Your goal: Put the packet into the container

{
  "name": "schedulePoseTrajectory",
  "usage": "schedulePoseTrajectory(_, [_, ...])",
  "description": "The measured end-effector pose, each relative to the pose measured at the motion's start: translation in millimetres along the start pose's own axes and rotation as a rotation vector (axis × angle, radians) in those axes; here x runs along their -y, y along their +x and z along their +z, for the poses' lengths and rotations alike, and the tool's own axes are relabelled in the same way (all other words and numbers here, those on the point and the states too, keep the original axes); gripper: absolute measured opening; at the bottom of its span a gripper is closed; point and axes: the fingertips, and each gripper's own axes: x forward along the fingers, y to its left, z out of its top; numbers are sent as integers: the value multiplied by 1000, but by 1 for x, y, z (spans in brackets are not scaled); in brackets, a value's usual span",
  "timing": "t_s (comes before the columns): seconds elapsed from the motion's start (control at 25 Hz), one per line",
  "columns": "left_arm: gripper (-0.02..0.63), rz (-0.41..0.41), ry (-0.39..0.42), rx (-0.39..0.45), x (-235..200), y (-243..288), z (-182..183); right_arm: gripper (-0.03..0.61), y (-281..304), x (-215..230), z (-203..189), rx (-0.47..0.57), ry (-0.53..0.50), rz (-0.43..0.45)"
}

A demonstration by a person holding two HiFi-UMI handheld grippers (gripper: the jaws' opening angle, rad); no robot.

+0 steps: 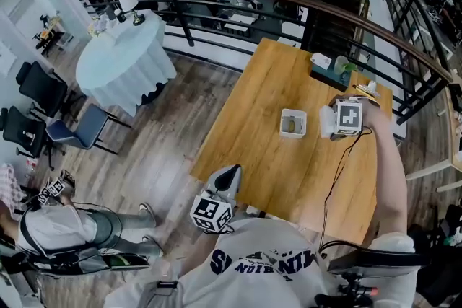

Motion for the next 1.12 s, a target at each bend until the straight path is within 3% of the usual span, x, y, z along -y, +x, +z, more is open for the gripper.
schedulePoseTrajectory(0.44, [-6,80,-24,-2,-13,-11,-3,449,35,82,30,7,4,-39])
schedulePoseTrajectory(0.8, [-6,108,-39,-6,-18,-14,-10,449,62,151,50,-17,65,-67])
schedulePoseTrajectory(1.12, [-6,152,-54,-5,-32,-24,-12,449,72,163,67,-29,58,-57])
